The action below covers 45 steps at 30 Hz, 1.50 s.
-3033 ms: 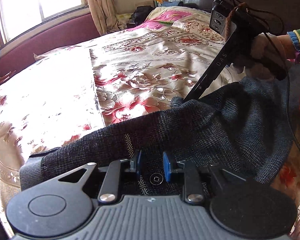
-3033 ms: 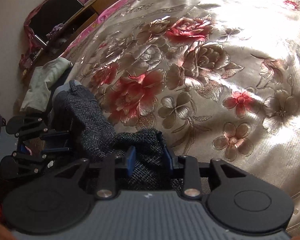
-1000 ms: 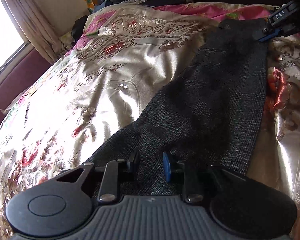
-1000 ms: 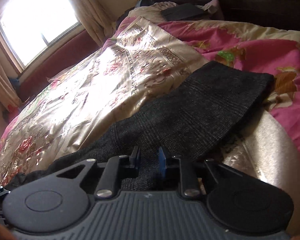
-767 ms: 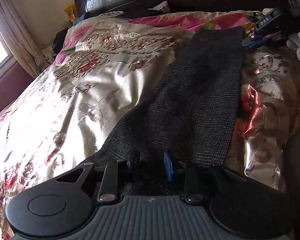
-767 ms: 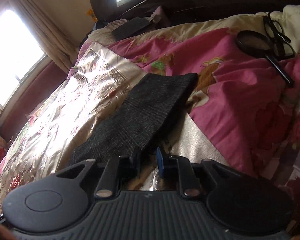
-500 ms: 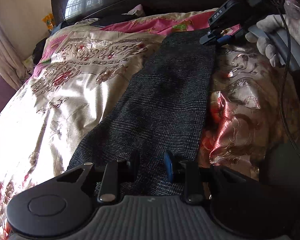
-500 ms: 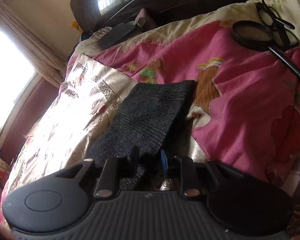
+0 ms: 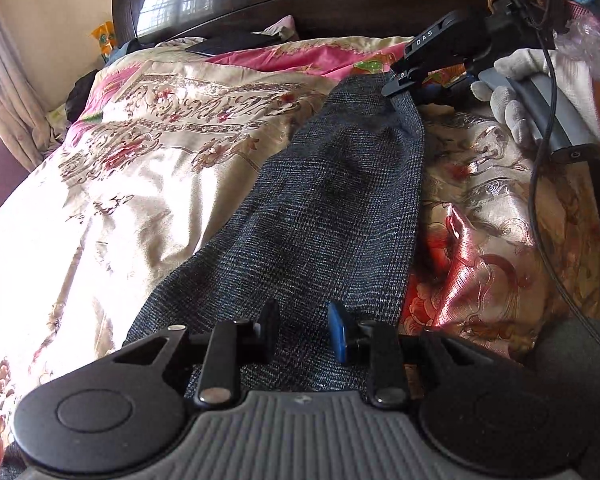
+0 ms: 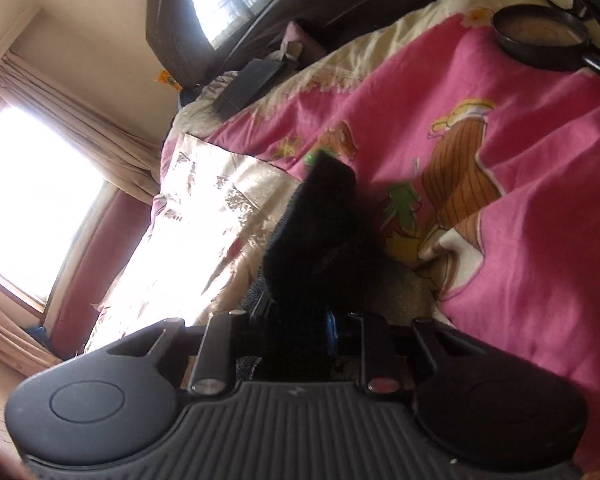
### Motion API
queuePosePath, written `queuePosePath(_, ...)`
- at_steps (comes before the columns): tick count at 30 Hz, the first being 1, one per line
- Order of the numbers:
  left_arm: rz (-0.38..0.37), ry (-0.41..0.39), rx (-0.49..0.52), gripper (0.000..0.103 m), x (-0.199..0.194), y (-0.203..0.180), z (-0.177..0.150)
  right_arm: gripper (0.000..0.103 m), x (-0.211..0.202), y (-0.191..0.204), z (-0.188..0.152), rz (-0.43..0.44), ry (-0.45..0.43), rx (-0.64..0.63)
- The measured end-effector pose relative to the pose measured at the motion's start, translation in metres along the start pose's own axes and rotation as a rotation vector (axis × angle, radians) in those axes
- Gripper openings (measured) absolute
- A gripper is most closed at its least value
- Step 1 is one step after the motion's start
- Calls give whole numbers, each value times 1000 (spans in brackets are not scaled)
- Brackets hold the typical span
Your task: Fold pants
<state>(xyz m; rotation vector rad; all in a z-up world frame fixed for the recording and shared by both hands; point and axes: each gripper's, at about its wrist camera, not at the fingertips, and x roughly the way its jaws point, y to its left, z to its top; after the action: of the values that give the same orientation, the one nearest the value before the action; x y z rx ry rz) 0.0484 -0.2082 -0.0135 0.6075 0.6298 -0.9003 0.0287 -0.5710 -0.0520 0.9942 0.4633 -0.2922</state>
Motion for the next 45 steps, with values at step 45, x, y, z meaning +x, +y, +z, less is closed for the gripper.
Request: queuePosePath(45, 86, -90, -473, 49, -97, 95, -117, 6, -27, 248, -244, 236, 377, -937)
